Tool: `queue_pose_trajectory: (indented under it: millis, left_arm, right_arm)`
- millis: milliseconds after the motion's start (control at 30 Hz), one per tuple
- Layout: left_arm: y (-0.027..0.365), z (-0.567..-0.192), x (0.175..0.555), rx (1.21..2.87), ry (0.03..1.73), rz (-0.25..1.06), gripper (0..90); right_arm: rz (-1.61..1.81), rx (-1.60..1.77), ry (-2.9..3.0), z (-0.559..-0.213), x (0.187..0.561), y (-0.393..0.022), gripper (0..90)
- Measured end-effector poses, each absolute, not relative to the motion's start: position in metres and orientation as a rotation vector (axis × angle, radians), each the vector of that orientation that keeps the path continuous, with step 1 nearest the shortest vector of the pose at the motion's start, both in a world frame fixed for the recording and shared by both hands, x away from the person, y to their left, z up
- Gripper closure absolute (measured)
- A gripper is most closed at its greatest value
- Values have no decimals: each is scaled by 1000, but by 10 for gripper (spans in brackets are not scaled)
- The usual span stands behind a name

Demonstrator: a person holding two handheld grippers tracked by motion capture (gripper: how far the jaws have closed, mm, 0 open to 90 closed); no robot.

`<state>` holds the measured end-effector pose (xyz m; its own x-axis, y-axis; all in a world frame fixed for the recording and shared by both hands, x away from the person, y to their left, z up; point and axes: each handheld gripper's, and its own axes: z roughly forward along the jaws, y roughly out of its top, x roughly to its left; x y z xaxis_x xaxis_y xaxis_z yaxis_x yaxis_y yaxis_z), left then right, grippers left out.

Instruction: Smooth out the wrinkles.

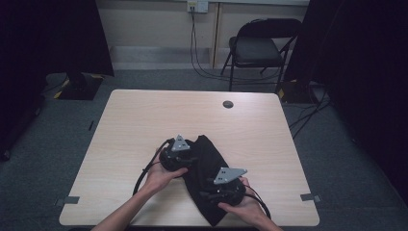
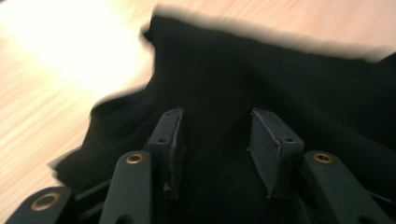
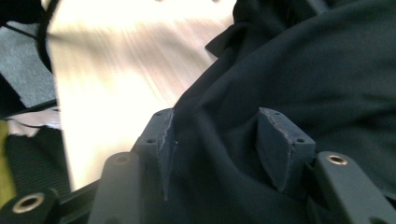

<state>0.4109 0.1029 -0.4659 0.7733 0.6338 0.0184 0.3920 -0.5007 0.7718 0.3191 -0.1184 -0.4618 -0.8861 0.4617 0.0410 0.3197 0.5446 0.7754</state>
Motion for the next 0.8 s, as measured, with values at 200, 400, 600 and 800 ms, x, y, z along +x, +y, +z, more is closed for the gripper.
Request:
queue_pose_trajectory:
  millis: [200, 400, 600, 800]
  left_arm:
    - [105, -473, 414, 2200, 749, 417, 525]
    - [110, -478, 417, 2194, 781, 372, 486]
    - [109, -483, 419, 2209, 769, 375, 484]
    - [109, -487, 418, 2220, 783, 383, 485]
  right_arm:
    - [1393, 733, 2455, -427, 316, -154, 617]
    - [1327, 818, 2438, -429, 359, -155, 438]
    - [1228, 809, 2498, -450, 379, -132, 452]
    - [1264, 749, 2443, -440, 362, -140, 888]
